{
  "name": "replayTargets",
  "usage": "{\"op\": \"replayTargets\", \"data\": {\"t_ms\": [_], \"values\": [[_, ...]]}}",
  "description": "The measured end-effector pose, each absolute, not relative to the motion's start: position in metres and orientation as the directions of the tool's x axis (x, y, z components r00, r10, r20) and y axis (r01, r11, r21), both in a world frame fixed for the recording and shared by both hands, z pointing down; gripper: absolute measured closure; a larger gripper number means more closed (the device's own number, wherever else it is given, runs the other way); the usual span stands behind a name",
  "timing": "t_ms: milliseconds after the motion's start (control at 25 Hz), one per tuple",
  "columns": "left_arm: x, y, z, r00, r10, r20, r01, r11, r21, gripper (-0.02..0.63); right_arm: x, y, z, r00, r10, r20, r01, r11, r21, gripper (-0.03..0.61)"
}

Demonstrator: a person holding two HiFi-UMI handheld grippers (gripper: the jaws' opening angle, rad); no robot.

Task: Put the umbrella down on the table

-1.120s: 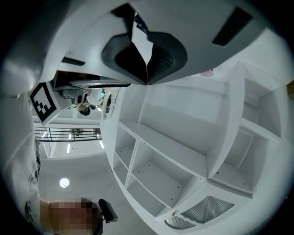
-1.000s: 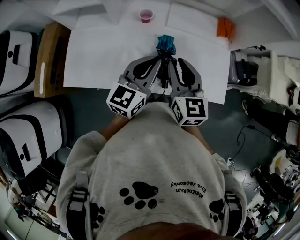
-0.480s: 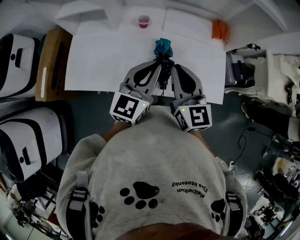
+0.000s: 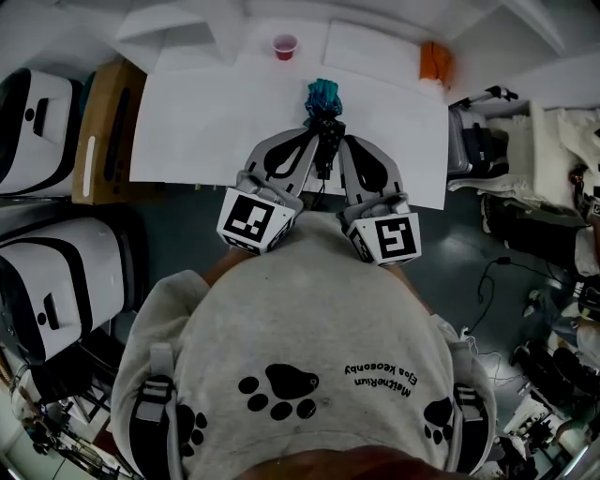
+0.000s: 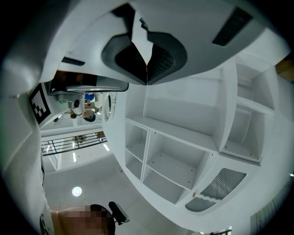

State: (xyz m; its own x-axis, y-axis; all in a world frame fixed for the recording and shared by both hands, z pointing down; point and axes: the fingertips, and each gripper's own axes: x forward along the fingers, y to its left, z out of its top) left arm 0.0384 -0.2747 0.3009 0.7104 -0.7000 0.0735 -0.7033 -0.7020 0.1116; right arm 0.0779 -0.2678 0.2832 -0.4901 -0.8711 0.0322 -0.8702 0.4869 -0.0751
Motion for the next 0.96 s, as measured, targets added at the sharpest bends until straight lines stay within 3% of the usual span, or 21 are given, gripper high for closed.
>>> {"op": "replayTargets", "data": {"t_ms": [960], "values": [[0.059,-0.281,0.312,0.708,-0.699,0.095,-0.705,-0.697,0.129,0.595,0.099,-0.279,0.299,-0.506,-0.859,0.071,-0.861,0.500,-0.093,0.547]]}}
